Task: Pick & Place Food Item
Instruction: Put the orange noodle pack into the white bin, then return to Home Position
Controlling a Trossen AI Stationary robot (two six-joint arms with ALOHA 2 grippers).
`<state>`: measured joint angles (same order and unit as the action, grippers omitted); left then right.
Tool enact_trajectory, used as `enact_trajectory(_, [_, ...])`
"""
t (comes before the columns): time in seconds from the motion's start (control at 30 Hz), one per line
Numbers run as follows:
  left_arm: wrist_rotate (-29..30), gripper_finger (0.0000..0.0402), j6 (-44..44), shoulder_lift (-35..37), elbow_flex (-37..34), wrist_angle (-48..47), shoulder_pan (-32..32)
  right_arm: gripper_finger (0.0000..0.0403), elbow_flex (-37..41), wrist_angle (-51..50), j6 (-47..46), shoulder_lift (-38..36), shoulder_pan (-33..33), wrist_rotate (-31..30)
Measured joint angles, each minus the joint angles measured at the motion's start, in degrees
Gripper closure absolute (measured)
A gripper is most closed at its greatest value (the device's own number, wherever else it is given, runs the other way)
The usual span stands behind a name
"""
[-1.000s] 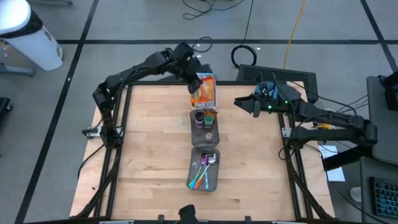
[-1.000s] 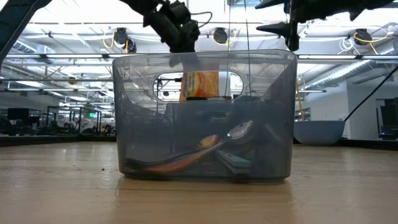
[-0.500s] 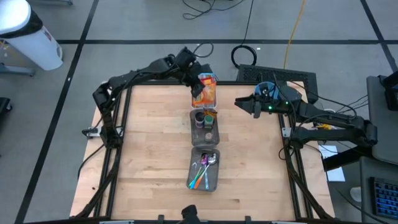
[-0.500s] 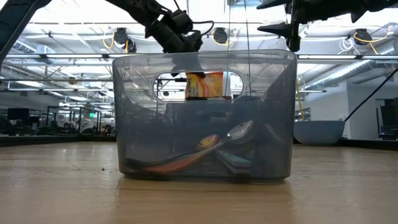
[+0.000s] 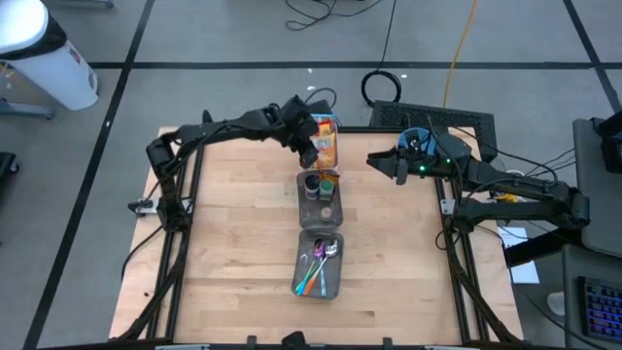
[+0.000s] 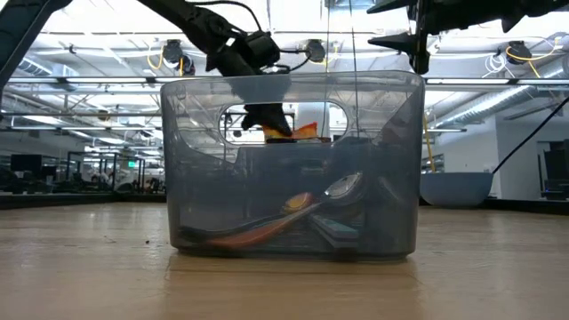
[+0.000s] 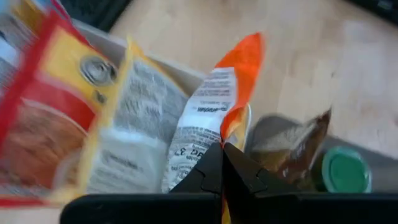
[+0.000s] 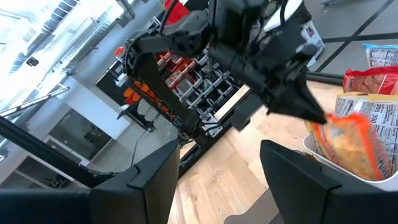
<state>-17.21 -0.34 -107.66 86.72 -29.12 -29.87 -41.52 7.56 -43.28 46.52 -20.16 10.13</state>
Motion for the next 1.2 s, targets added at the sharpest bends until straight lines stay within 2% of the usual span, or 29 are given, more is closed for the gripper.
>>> enact_trajectory(0.27, [0.60, 0.0395, -3.09, 0.07, -6.84, 7.79, 1.53, 0.0186, 0.00, -0.05, -0.79, 0.00, 0.00, -0.04])
enact_trajectory(0.43, [0.75, 0.0396, -4.80, 0.07, -7.33, 10.27, 1.51, 0.0186, 0.00, -0.07, -1.09, 0.00, 0.00, 0.05])
enact_trajectory(0.73, [0.46, 0.0360, -5.84, -0.11, -7.39, 12.46, 1.22, 0.0186, 0.00, -0.07, -1.29, 0.00, 0.00, 0.33])
enact_trajectory(0.97, [-5.13, 0.0305, -6.32, 1.08, -7.44, 12.52, -0.66, 0.0186, -0.02, -0.07, -1.18, 0.00, 0.00, 0.37])
enact_trajectory(1.2, [-5.32, 0.0239, -7.43, 5.49, -7.44, 12.55, -4.58, 0.0186, -0.02, -0.07, 0.63, 0.00, 0.00, 0.39])
